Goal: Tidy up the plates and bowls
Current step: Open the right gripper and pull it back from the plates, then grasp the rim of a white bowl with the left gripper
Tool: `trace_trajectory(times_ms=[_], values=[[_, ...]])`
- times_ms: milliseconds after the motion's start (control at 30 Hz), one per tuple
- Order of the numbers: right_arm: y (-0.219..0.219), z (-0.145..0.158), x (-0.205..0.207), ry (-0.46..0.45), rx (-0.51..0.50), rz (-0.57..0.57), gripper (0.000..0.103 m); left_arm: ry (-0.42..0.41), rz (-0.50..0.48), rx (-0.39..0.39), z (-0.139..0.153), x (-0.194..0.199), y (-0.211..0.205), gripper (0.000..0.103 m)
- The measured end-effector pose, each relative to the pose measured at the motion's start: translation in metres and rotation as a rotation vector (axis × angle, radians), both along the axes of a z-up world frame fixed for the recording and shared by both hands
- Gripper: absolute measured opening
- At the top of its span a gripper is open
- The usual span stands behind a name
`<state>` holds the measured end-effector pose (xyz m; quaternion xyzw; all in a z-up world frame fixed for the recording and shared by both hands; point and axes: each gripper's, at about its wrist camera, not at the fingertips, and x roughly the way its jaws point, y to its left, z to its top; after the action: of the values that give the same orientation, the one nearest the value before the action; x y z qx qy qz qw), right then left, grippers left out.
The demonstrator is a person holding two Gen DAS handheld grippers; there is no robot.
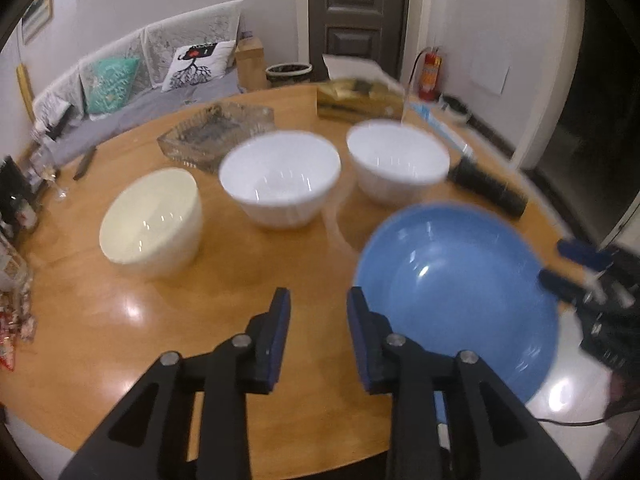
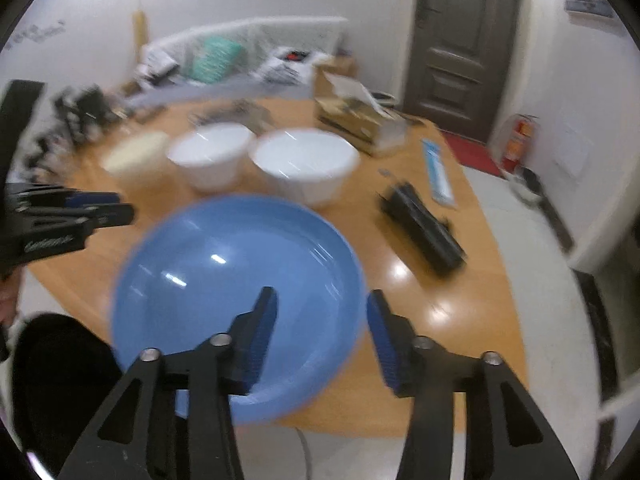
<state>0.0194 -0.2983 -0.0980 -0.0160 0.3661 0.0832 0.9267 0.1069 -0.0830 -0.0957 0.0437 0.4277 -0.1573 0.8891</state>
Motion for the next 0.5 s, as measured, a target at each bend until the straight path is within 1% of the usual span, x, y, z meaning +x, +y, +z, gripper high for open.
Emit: trace_trajectory(times_ms=[33,67,100,167,233,267,300,333,367,433,500], values=[[0.004,0.009,0.004,-0.015,0.038,0.049,0.046,0.005,-0.008,-0.019,0.008,0.005,0.007,0.029],[0.01,0.016,0.008,-0.029,0.063,0.094,0.049,0.004,-0.015,-0.025,0.016,0.011,0.013,0.029],[0.015,0.022,0.012,-0.041,0.078,0.132,0.055,0.001,-0.028,-0.029,0.025,0.018,0.019,0.031],[0.028,0.033,0.023,-0.063,0.085,0.198,0.061,0.009,-0.044,-0.034,0.04,0.035,0.03,0.038],[0.043,0.041,0.035,-0.08,0.074,0.245,0.066,-0.015,-0.045,0.018,0.055,0.052,0.035,0.042],[0.052,0.043,0.041,-0.084,0.069,0.269,0.07,-0.021,-0.055,0.045,0.059,0.061,0.036,0.042],[0.063,0.045,0.051,-0.084,0.062,0.302,0.073,-0.016,-0.067,0.063,0.061,0.071,0.037,0.044],[0.069,0.044,0.056,-0.084,0.057,0.32,0.073,-0.002,-0.079,0.073,0.062,0.081,0.037,0.047],[0.078,0.044,0.063,-0.08,0.05,0.346,0.074,0.024,-0.092,0.078,0.06,0.094,0.038,0.047],[0.097,0.039,0.08,-0.065,0.036,0.388,0.078,0.06,-0.099,0.096,0.052,0.116,0.037,0.047],[0.109,0.031,0.094,-0.049,0.015,0.405,0.082,0.09,-0.097,0.124,0.041,0.137,0.035,0.047]])
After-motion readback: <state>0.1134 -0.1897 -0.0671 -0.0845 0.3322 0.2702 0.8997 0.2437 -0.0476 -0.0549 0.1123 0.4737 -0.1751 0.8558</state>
